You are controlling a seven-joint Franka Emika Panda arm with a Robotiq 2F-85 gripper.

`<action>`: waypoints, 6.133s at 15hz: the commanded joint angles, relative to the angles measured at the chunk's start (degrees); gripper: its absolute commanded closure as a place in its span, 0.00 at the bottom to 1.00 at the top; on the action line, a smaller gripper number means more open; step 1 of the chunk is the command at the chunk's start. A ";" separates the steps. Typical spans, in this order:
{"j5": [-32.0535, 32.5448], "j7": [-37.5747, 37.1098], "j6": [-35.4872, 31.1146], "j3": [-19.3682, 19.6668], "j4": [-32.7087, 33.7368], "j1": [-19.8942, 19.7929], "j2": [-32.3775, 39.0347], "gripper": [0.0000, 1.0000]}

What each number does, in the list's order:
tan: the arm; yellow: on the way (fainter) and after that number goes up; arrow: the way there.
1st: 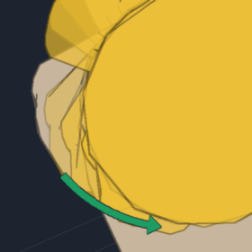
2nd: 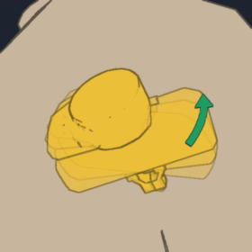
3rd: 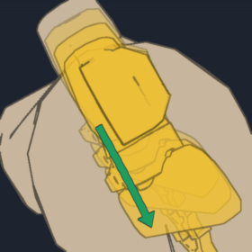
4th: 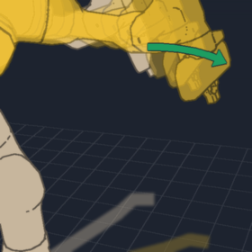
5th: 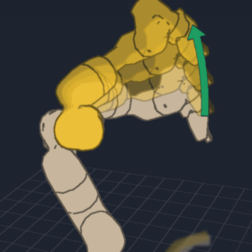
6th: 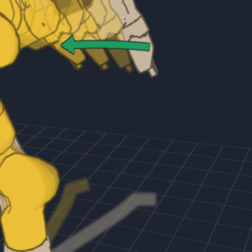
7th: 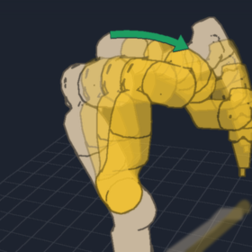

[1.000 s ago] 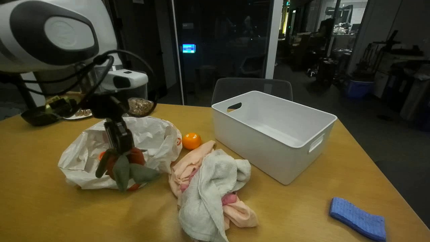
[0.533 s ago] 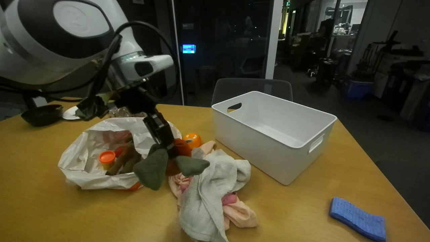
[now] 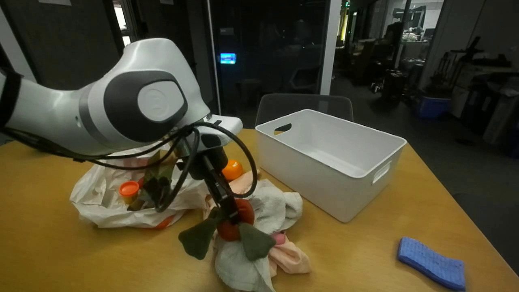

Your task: Move all the objects from the plastic bag and place them on the table top

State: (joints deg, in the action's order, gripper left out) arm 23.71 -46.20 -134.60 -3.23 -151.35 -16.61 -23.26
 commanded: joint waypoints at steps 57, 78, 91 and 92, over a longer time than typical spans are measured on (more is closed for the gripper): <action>-30.31 20.30 24.81 -2.51 17.89 19.90 12.70 0.88; 0.82 -6.85 37.48 -5.24 12.69 12.58 -9.00 0.90; -25.43 18.07 52.17 2.81 16.86 12.84 -6.82 0.90; -24.17 15.50 52.46 1.54 16.81 11.63 -7.27 0.89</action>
State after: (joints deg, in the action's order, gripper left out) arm 0.88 -30.73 -86.28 -0.92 -137.02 -3.14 -30.54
